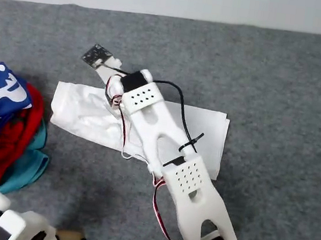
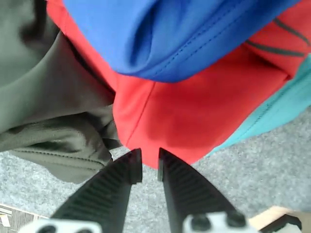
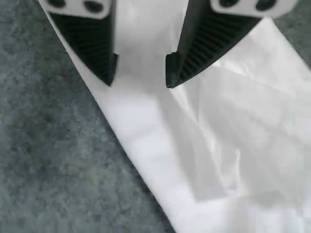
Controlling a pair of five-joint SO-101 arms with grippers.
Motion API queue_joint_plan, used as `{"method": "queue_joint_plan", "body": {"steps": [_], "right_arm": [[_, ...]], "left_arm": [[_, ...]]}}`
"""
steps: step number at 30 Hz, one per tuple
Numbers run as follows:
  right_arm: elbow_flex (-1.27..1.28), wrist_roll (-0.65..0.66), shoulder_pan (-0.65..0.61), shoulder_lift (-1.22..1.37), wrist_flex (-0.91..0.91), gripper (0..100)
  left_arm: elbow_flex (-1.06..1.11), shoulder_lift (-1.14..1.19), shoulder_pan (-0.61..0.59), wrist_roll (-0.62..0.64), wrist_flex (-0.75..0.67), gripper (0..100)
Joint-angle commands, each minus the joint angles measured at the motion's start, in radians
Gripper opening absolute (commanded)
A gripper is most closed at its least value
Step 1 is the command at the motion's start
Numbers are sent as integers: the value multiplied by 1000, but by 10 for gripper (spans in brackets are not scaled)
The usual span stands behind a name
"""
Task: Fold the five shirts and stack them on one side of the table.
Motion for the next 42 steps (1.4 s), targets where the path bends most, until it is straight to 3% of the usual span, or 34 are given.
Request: {"method": "queue_joint_plan", "body": {"steps": [1, 9, 12, 19, 23, 35, 42], "right_arm": [[-114, -8, -67, -64, 41, 41], [-161, -8, -189, -54, 113, 10], [-163, -6, -179, 2, 54, 10], [-164, 81, -18, 128, -168, 10], [-164, 83, 25, 128, -196, 10], [-391, 80, -71, 76, 24, 10], [-374, 83, -85, 108, -94, 10]], "left_arm": [[-2, -35, 11, 9, -23, 70], [-2, -35, 9, 9, -28, 70], [-2, -35, 9, 9, -28, 70], [-2, -35, 8, 5, -28, 70], [-2, -35, 9, 3, -28, 70], [-2, -35, 11, 3, -29, 70], [-2, -35, 11, 3, -29, 70]]}}
